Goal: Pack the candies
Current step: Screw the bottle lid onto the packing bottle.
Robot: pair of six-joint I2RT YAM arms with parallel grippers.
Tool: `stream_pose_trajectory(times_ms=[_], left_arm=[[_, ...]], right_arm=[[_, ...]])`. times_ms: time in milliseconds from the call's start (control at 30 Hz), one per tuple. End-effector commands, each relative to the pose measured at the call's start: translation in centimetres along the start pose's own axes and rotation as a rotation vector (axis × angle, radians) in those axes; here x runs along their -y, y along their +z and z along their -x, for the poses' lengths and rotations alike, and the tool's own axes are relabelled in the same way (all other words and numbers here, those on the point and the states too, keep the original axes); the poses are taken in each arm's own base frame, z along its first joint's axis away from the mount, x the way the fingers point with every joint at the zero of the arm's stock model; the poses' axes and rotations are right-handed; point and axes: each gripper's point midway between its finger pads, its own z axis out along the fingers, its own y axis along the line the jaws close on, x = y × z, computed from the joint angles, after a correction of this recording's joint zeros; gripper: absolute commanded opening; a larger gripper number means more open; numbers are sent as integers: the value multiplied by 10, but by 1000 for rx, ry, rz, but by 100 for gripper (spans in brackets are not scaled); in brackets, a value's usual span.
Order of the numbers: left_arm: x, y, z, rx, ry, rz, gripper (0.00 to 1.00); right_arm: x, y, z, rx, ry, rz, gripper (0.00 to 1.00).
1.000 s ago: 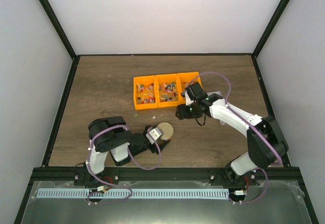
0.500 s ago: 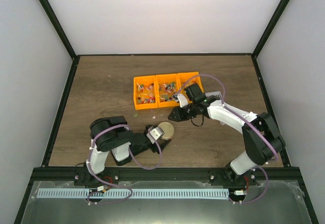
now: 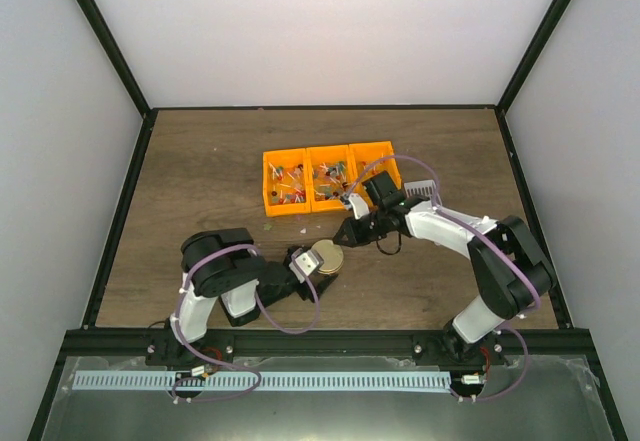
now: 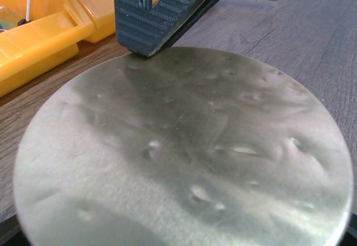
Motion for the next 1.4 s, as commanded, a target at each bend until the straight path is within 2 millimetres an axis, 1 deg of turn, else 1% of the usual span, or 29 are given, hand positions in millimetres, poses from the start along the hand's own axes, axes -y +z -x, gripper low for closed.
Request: stream_pose_trajectory(times_ms=[0, 100, 267, 533, 733, 900, 1033, 1100, 1167, 1267, 1367], left_arm=[[1, 0, -6, -5, -33, -1, 92], [-1, -1, -6, 0, -45, 7, 92], [-5, -1, -7, -3, -69, 29, 91], [-12, 0, -8, 7, -89, 69, 91], [-17, 5, -10, -2, -109, 98, 91], [-16, 10, -11, -5, -103, 91, 91], [-16, 9, -12, -10, -102, 83, 91], [-14, 8, -13, -15, -94, 72, 91], [-13, 5, -14, -16, -86, 64, 91], [-9, 1, -16, -24, -76, 43, 91], [-6, -4, -17, -29, -72, 22, 91]], right_arm=[[2, 3, -9, -17, 8, 12, 7], [1, 4, -12, -21, 15, 18, 6], [4, 9, -26, -54, 41, 25, 1], [4, 13, -59, -102, 98, 40, 1], [5, 7, -82, -116, 130, 31, 1], [-3, 3, -95, -114, 146, 43, 1], [-11, -2, -101, -99, 160, 60, 1], [-12, -7, -99, -81, 153, 50, 1], [-10, -12, -90, -54, 136, 11, 1], [-15, -21, -63, -4, 107, -2, 1], [-14, -30, -30, 51, 78, -35, 1]])
